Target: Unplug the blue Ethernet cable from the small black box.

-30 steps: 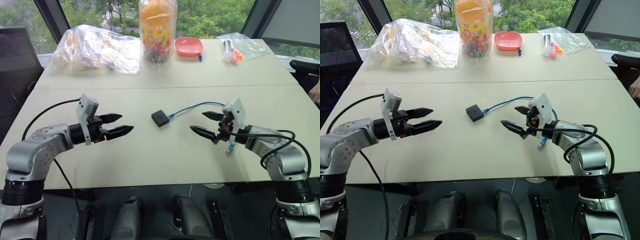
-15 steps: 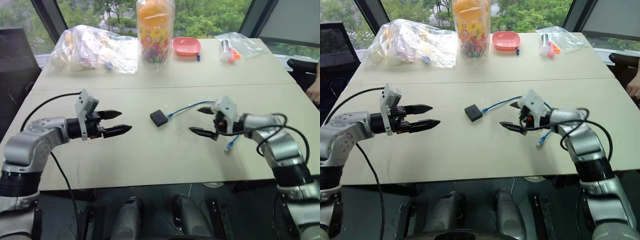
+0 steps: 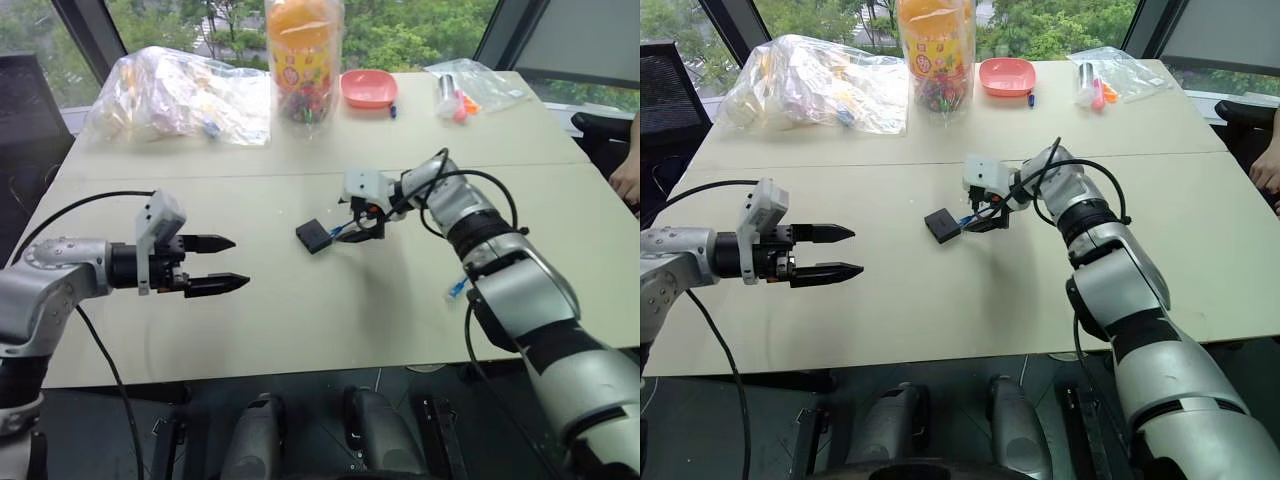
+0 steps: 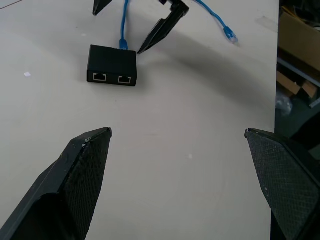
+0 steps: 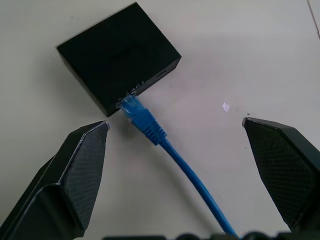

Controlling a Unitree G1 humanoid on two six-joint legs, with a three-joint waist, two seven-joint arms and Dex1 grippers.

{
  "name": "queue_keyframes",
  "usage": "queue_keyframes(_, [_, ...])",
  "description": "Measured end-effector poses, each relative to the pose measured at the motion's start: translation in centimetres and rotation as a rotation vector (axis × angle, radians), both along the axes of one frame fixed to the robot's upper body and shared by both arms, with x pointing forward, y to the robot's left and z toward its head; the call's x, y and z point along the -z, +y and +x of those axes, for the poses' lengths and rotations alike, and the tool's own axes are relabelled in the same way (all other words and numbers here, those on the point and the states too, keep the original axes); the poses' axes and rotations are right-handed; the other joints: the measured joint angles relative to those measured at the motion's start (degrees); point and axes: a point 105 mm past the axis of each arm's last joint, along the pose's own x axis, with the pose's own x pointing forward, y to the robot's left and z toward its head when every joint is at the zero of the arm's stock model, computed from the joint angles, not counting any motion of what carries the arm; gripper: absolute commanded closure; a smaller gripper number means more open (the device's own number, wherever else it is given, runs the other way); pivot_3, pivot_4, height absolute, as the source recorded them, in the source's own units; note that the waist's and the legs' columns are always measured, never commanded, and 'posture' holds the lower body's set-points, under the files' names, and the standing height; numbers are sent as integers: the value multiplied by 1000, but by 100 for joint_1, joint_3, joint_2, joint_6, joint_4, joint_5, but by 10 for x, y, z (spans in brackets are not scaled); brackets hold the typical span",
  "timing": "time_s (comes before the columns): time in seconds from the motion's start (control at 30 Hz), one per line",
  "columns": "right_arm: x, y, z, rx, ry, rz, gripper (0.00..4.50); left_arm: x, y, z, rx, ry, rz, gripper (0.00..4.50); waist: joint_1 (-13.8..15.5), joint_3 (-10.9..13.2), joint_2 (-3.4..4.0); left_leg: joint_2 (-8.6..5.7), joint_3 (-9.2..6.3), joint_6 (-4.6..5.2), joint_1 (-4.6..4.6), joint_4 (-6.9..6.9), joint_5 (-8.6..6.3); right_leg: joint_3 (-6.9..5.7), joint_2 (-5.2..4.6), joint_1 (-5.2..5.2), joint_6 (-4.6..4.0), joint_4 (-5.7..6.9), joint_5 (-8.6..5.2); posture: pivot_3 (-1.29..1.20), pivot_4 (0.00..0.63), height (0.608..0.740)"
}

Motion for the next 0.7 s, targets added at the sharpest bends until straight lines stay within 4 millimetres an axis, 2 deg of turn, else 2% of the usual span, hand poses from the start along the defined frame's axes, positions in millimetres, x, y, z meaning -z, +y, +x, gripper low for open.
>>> queue_keyframes(0.1, [2,5,0,-34,-13,-71,867,4,-3,-5,-25,9,-20,0,-11,-1,-1,-1,1,-4,12,2,2,0,-2,3,-3,14,-2,0,150,740])
queue_keyframes(0.27, [12,13,-6,-154,-54,-219,3234,-1,-1,-8,-88,-9,-38,0,-8,-5,-7,1,-4,-11,108,2,4,-1,3,73,-37,50,-24,0,150,740])
queue_keyframes(0.33, [15,15,-9,-191,-55,-253,4326,0,1,-9,-110,-11,-30,0,-16,-6,-6,4,-5,-15,135,2,6,0,3,95,-40,51,-22,0,150,740])
queue_keyframes(0.37, [17,16,-10,-201,-53,-261,4471,3,2,-9,-117,-4,-28,0,-18,-6,-6,5,-6,-17,149,1,6,0,2,105,-41,52,-22,0,150,740])
queue_keyframes(0.53, [14,23,-4,-149,-100,-214,4471,5,3,-6,-140,9,-76,0,-31,-9,-11,19,-13,-18,160,-6,6,6,3,106,-49,58,-19,0,150,740])
queue_keyframes(0.7, [5,23,10,-82,-266,-137,4471,-13,11,26,-207,-49,-167,0,1,-7,-8,13,-4,-28,112,-6,15,2,16,66,-54,63,-18,0,150,740])
